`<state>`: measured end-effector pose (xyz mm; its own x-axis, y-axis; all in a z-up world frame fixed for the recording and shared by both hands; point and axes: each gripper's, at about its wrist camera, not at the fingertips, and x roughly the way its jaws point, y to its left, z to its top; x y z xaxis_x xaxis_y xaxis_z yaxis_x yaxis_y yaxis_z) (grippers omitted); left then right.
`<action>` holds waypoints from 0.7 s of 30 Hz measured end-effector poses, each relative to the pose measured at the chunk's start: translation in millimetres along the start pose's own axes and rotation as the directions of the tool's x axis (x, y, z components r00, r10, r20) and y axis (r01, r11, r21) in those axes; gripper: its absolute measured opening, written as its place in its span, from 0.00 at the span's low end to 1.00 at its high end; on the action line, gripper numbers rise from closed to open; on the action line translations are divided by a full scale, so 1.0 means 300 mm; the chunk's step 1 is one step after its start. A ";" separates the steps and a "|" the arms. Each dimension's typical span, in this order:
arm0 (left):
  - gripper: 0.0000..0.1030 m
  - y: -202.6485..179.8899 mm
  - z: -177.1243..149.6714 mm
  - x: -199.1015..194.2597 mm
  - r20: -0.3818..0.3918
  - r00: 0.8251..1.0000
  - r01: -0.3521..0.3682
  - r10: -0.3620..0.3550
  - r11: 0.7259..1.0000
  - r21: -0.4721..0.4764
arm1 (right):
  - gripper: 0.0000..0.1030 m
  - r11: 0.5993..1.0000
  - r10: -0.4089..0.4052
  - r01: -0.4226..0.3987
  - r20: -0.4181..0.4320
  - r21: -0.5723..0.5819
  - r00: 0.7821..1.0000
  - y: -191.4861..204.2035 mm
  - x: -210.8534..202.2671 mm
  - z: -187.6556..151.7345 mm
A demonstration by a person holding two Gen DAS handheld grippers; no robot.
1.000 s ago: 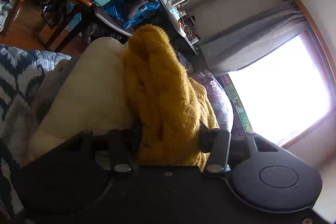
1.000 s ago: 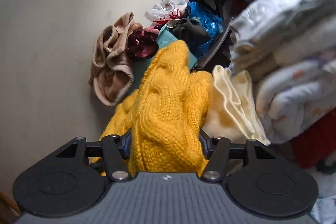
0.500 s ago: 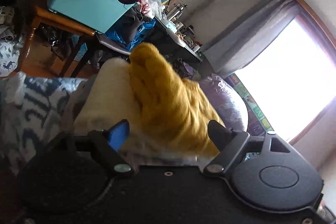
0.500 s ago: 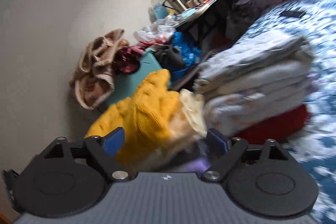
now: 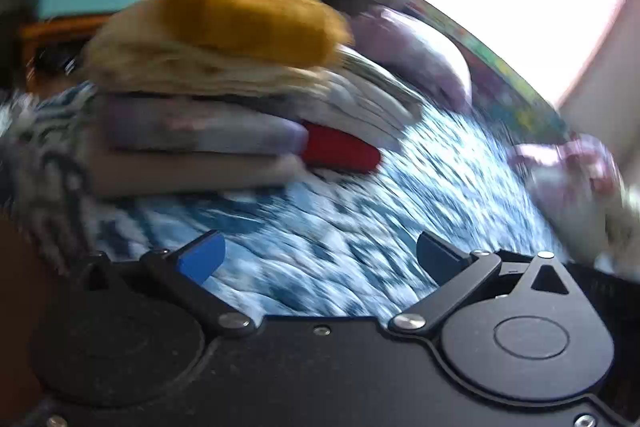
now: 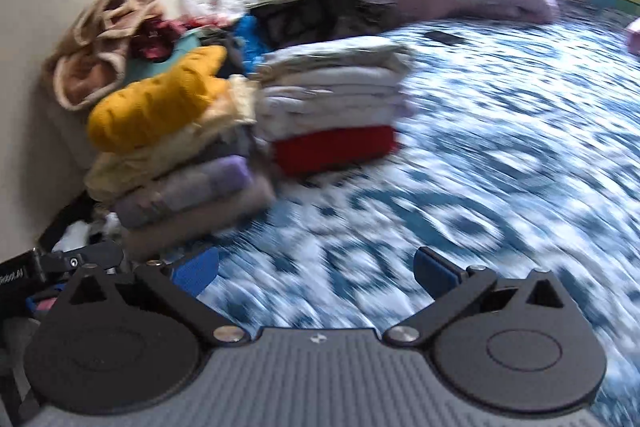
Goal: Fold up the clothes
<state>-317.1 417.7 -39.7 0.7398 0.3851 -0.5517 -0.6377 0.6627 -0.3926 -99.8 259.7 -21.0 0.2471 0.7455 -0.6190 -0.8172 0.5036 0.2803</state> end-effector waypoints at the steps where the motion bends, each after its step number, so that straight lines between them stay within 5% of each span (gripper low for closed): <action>1: 1.00 -0.061 -0.010 -0.006 -0.002 1.000 -0.004 0.004 0.999 0.052 | 1.00 1.000 -0.021 0.021 0.003 0.013 1.000 -0.020 -0.031 -0.021; 4: 1.00 -0.218 -0.031 -0.022 0.010 0.999 -0.050 0.049 0.983 0.177 | 1.00 0.994 -0.106 0.105 0.022 0.038 0.994 -0.076 -0.131 -0.068; 8: 1.00 -0.354 -0.049 -0.085 0.058 0.990 -0.138 0.128 0.965 0.224 | 1.00 0.984 -0.170 0.168 0.042 0.057 0.984 -0.120 -0.245 -0.110; 12: 1.00 -0.424 -0.045 -0.178 0.099 0.952 -0.307 0.291 0.907 0.287 | 1.00 0.990 -0.134 0.130 0.072 0.053 0.988 -0.103 -0.335 -0.109; 21: 1.00 -0.342 0.031 -0.453 0.228 0.894 -0.436 0.386 0.868 0.239 | 1.00 0.996 0.012 0.001 0.140 -0.092 0.990 0.174 -0.421 -0.024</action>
<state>-350.3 303.1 82.5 0.4642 0.7465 -0.4767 -0.8245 0.5608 0.0754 -177.3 188.7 66.5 0.3075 0.8052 -0.5070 -0.8613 0.4621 0.2114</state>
